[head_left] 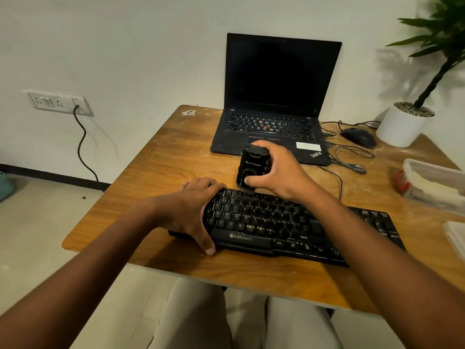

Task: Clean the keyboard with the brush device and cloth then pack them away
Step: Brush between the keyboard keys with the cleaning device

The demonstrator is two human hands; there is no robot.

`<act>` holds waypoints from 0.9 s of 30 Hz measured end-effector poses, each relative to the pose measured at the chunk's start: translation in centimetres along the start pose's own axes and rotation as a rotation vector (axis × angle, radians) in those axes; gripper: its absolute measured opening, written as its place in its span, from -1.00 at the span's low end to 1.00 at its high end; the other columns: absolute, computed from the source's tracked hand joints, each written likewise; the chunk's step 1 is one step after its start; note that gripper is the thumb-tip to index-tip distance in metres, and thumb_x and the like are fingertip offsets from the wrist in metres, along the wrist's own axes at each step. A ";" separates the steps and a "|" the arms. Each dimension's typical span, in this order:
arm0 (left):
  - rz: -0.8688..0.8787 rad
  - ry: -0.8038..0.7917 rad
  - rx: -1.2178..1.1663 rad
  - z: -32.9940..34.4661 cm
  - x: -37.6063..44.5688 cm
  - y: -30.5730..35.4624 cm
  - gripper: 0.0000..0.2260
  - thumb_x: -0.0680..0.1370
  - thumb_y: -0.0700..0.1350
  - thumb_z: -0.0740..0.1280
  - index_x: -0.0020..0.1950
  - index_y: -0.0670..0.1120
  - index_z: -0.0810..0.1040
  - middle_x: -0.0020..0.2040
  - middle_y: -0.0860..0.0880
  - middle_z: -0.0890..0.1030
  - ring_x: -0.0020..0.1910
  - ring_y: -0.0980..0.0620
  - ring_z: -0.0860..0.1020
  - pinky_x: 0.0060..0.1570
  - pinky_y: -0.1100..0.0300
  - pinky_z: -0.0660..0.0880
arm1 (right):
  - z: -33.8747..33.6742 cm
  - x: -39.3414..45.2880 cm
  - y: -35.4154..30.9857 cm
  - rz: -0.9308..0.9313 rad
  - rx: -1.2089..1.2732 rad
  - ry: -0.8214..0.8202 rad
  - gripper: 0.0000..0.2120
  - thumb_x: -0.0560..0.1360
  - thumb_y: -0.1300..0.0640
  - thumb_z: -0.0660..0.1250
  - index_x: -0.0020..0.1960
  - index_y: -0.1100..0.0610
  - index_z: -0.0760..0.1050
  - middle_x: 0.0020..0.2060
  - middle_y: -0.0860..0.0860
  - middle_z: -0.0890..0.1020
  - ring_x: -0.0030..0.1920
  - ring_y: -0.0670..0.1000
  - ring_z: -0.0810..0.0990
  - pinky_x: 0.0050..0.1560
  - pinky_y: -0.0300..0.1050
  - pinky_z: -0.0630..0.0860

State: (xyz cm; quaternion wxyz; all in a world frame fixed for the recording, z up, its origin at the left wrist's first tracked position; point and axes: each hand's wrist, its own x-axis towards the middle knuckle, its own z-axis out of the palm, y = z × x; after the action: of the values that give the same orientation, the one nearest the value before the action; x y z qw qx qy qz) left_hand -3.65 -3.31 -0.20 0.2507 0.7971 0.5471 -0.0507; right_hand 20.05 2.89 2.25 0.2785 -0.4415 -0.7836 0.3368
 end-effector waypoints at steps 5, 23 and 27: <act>-0.001 0.001 -0.002 -0.1 0.1 0.0 0.33 0.19 0.29 0.68 0.70 0.09 -0.13 0.60 0.13 0.04 0.56 0.05 0.01 0.61 -0.05 -0.05 | -0.8 -0.9 1.0 0.001 -0.168 -0.042 -0.42 0.35 0.24 0.62 0.23 -0.12 0.46 -0.01 -0.17 0.63 0.00 -0.17 0.63 -0.07 -0.30 0.59; -0.008 0.002 -0.010 0.2 0.2 -0.3 0.35 0.17 0.31 0.68 0.69 0.12 -0.15 0.62 0.13 0.00 0.60 0.02 -0.04 0.62 -0.07 -0.08 | -2.9 -2.3 -0.8 0.030 -0.261 -0.149 -0.45 0.32 0.25 0.61 0.20 -0.09 0.52 -0.02 -0.11 0.65 -0.01 -0.09 0.63 -0.04 -0.06 0.65; -0.011 0.012 -0.003 0.1 0.1 -0.1 0.34 0.18 0.30 0.68 0.70 0.10 -0.13 0.62 0.11 0.02 0.60 0.01 -0.03 0.62 -0.05 -0.07 | -0.3 -1.2 -1.5 -0.023 -0.073 -0.039 -0.41 0.32 0.25 0.62 0.25 -0.07 0.49 -0.01 -0.15 0.63 0.00 -0.16 0.63 -0.06 -0.22 0.62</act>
State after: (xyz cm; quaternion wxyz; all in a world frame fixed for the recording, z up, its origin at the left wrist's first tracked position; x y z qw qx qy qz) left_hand -3.65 -3.25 -0.36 0.2484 0.7938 0.5532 -0.0464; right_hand 20.04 1.31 3.44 0.2507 -0.4355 -0.8057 0.3135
